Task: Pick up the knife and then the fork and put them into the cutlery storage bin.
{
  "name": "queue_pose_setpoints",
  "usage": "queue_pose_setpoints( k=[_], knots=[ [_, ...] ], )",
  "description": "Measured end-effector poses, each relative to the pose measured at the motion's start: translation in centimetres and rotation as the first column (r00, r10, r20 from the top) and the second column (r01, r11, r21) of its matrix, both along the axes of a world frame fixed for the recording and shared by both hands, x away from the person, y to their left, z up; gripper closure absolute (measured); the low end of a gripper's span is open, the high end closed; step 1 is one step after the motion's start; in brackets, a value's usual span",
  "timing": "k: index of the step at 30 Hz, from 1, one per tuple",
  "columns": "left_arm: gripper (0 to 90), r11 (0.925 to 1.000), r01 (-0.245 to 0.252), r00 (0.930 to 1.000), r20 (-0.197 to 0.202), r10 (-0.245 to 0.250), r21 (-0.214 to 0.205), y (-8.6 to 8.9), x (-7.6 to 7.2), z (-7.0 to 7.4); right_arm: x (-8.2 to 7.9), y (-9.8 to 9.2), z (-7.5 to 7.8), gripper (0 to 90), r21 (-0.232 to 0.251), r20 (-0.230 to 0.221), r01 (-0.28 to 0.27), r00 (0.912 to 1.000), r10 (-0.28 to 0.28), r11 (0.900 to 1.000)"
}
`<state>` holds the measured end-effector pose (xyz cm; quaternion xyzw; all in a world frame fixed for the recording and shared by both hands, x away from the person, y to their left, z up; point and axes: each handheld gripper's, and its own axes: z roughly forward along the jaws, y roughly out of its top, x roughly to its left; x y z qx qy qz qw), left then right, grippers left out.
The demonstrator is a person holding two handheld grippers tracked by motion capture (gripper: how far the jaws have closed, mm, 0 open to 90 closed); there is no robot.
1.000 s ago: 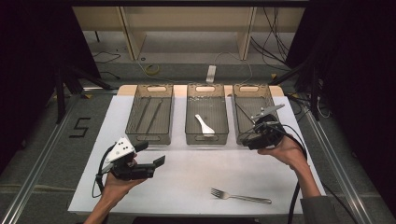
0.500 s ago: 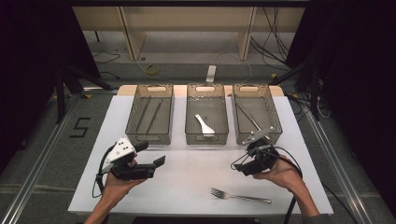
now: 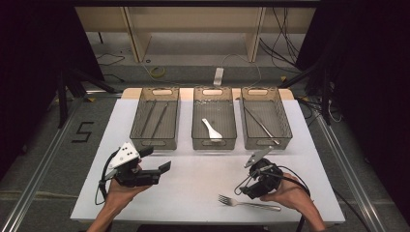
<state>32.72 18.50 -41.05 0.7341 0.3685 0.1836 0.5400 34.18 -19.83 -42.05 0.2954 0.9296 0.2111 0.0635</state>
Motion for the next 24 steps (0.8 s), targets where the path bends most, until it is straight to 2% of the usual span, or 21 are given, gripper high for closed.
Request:
queue_pose_setpoints(
  k=[15,24],
  knots=[
    [15.5,1.0000,0.003,1.0000,0.001,-0.003,-0.001,-0.1,0.0,0.0,-1.6,0.5,-1.5,43.4,-0.093,-0.076,-0.066,0.9954,0.059,0.9934],
    [15.5,1.0000,0.004,1.0000,0.001,-0.004,0.000,-0.1,-0.1,0.0,-1.9,0.7,-2.5,50.6,-0.132,-0.119,-0.078,0.9909,0.062,0.9882]
  ],
)
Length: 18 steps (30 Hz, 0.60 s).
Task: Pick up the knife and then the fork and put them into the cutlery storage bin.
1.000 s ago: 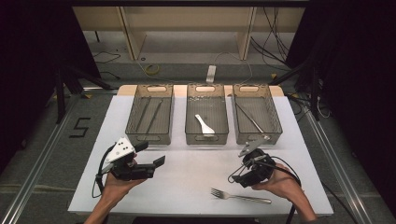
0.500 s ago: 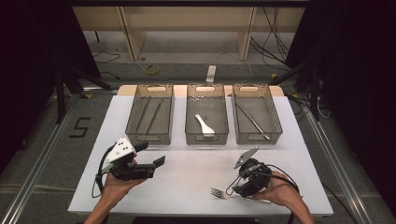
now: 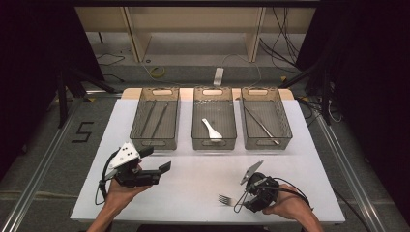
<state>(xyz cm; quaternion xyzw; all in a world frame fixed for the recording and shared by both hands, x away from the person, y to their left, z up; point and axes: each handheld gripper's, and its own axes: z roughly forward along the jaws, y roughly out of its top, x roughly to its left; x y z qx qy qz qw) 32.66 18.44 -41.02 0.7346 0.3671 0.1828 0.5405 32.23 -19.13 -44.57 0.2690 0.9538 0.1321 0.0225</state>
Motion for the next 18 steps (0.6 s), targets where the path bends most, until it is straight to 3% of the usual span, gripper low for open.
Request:
queue_pose_setpoints(
  k=[18],
  knots=[
    [15.5,1.0000,0.001,1.0000,-0.001,-0.001,-0.001,-0.01,-0.01,0.01,-0.20,0.19,-0.97,66.3,-0.049,-0.026,-0.031,0.9992,0.029,0.9983]
  ],
)
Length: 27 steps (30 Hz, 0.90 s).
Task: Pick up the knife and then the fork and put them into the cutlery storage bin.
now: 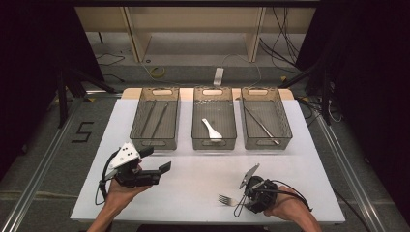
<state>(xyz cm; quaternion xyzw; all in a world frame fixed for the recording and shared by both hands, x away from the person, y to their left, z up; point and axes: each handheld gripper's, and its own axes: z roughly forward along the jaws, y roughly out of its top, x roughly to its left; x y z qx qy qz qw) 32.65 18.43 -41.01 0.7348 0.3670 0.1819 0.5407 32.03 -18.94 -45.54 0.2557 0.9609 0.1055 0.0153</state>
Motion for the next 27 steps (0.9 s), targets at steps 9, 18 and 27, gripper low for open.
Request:
queue_pose_setpoints(
  k=[9,18,27],
  knots=[
    [15.5,1.0000,0.003,1.0000,-0.002,-0.003,0.004,0.02,0.01,-0.01,-0.04,0.15,-0.08,70.1,-0.009,0.007,-0.017,0.9998,0.017,0.9998],
    [15.5,1.0000,0.003,1.0000,-0.001,-0.003,0.006,0.00,0.00,-0.01,-0.04,0.34,-0.07,76.2,-0.029,0.016,-0.019,0.9997,0.019,0.9994],
    [15.5,1.0000,0.003,1.0000,-0.001,-0.003,0.006,0.02,0.01,-0.02,0.02,0.42,-0.09,80.7,-0.036,0.012,-0.039,0.9991,0.040,0.9986]
  ],
)
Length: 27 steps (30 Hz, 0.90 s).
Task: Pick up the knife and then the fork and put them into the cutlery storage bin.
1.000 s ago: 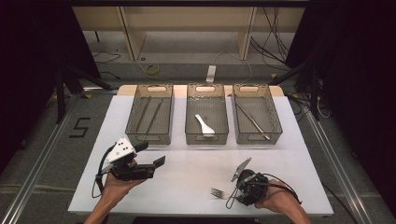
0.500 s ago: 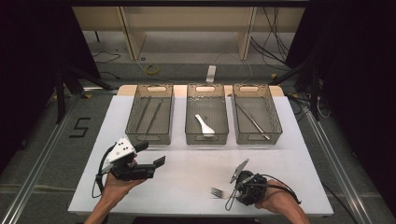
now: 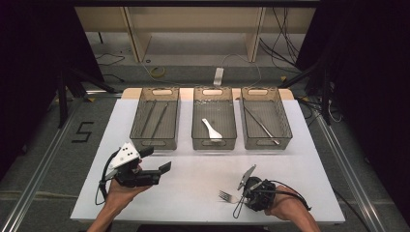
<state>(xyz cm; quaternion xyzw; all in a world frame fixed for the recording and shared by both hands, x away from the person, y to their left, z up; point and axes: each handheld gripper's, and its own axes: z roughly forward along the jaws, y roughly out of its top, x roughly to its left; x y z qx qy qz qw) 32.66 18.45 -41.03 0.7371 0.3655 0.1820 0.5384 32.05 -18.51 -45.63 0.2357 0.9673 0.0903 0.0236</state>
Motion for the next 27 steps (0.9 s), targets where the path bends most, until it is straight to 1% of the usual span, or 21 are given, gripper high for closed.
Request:
queue_pose_setpoints(
  k=[3,6,11,12,15,17,20,22,26,27],
  knots=[
    [15.5,1.0000,0.000,1.0000,0.000,0.000,0.000,0.0,0.0,0.0,0.0,-0.1,0.0,83.4,0.006,-0.002,0.000,1.0000,0.000,1.0000],
    [15.5,1.0000,0.000,1.0000,0.000,0.000,0.000,0.0,0.0,0.0,0.0,0.0,0.0,83.9,0.006,-0.002,-0.003,1.0000,0.003,1.0000],
    [15.5,1.0000,0.000,1.0000,0.000,0.000,0.001,0.0,0.0,0.0,-0.2,0.2,0.0,84.6,-0.014,0.019,-0.031,0.9993,0.031,0.9994],
    [15.5,1.0000,0.000,1.0000,0.000,0.000,0.001,0.0,0.0,0.0,-0.2,0.2,0.0,84.7,-0.013,0.020,-0.030,0.9993,0.031,0.9995],
    [15.5,1.0000,0.000,1.0000,0.000,0.000,0.001,0.0,0.0,0.0,-0.3,0.3,0.1,84.8,-0.019,0.030,-0.053,0.9981,0.053,0.9984],
    [15.5,1.0000,0.000,1.0000,0.001,0.000,0.001,0.0,0.0,0.0,-0.4,0.3,0.1,85.0,-0.015,0.038,-0.066,0.9970,0.067,0.9977],
    [15.5,1.0000,0.000,1.0000,0.000,0.000,0.001,0.0,0.0,0.0,-0.4,0.3,0.3,85.0,-0.015,0.049,-0.072,0.9962,0.072,0.9973],
    [15.6,1.0000,0.000,1.0000,0.001,0.000,0.001,0.0,0.0,0.0,-0.5,0.3,0.4,85.1,-0.009,0.056,-0.066,0.9962,0.066,0.9978],
    [15.5,1.0000,0.000,1.0000,0.001,0.000,0.002,0.0,0.0,0.0,-0.4,0.1,0.9,85.1,0.003,0.079,-0.069,0.9945,0.069,0.9976],
    [15.5,1.0000,0.000,1.0000,0.001,0.000,0.001,0.0,0.0,0.0,-0.4,0.0,1.1,85.2,0.008,0.091,-0.068,0.9935,0.067,0.9976]
  ],
)
